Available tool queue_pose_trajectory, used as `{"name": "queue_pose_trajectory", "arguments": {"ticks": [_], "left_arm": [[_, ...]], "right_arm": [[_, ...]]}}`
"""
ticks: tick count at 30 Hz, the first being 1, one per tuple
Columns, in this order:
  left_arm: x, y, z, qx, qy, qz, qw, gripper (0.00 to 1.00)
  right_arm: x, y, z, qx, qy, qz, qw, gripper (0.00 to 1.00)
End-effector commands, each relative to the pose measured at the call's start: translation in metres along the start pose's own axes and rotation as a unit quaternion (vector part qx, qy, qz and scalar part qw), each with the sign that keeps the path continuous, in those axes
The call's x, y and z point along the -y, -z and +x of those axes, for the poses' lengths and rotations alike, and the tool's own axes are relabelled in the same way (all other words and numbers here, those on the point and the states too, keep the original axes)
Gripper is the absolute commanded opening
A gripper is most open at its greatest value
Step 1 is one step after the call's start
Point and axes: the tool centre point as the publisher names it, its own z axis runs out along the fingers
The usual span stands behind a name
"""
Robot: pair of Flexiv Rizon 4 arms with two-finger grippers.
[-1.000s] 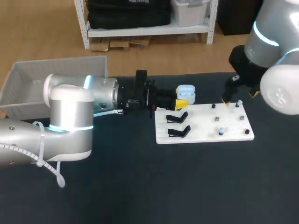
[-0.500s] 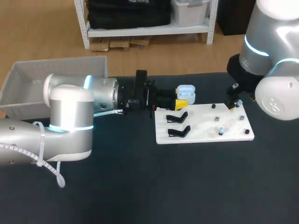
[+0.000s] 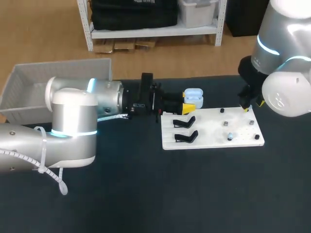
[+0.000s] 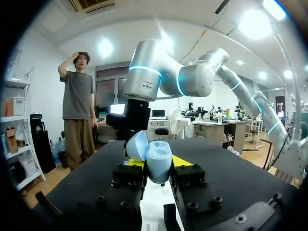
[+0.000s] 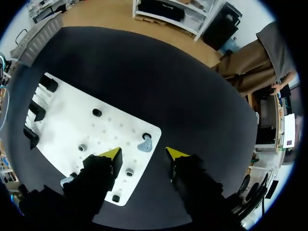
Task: Pick up each earbud case from the left stands, insert the matching earbuds, close the lid, and place the case in the box.
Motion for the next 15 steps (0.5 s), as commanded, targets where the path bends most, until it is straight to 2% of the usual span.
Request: {"name": "queue_pose_trajectory", "arguments": {"ticks": [1, 11, 15], "left_arm": [[0.0006, 0.0002, 0.0014, 0.003, -0.002, -0.002, 1.0, 0.0], [0.0006, 0.0002, 0.0014, 0.003, -0.002, -0.002, 1.0, 0.0], [0.0006, 0.0002, 0.0014, 0.003, -0.002, -0.002, 1.0, 0.0]], "right_arm": [[0.0005, -0.0037, -0.004, -0.002, -0.001, 0.003, 1.0, 0.47], [0.0046, -0.0093, -0.0018, 0.0, -0.009, 0.015, 1.0, 0.44], [0.0031, -0.0093, 0.0001, 0.002, -0.011, 0.02, 1.0, 0.38]]}}
